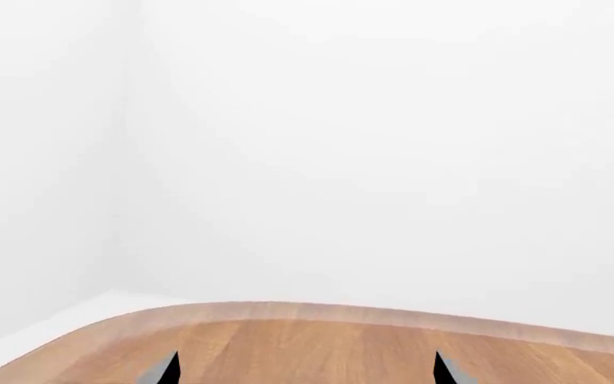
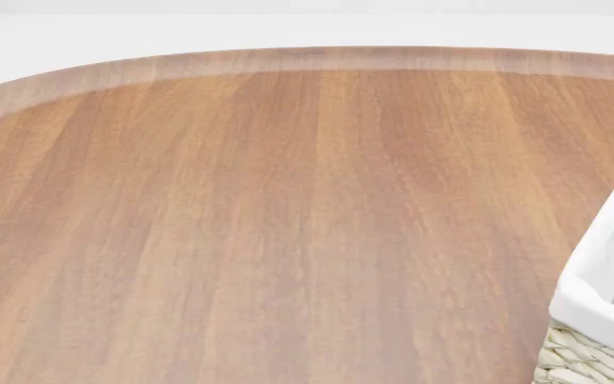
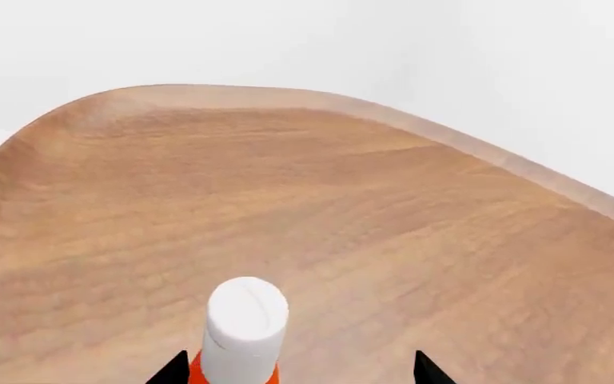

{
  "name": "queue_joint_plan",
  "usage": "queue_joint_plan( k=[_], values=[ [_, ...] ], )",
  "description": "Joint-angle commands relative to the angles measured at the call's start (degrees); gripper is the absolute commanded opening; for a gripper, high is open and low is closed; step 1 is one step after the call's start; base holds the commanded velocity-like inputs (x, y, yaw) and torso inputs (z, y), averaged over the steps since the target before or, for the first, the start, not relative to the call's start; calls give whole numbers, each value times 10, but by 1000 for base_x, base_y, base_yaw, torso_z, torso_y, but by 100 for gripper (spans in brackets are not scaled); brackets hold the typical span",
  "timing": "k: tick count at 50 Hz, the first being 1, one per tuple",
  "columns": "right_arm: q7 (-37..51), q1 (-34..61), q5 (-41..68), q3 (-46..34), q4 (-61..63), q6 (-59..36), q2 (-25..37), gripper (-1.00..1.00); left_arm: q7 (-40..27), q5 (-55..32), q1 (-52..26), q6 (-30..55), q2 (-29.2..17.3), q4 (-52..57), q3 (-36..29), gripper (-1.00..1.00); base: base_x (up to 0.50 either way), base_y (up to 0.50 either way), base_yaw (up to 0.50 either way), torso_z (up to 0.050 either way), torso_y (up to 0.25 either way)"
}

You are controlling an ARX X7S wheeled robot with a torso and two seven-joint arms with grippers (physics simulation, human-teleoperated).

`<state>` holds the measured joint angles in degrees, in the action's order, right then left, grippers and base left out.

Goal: Pick up the ketchup, and put it in the basket.

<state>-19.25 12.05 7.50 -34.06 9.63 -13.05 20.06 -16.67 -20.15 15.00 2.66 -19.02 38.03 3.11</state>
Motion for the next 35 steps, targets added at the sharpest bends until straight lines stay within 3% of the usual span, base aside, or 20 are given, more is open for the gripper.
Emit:
queue_joint_plan(
  k=[1,35],
  values=[
    [-16,28,6,-11,-26,-12,-13,100,-3,8,-8,-5,1,-7,-5,100,0,0,0,0,0],
    [-65,101,30,-47,-231,26,-101,100,14,-40,22,-37,-13,29,8,100,0,0,0,0,0]
  ],
)
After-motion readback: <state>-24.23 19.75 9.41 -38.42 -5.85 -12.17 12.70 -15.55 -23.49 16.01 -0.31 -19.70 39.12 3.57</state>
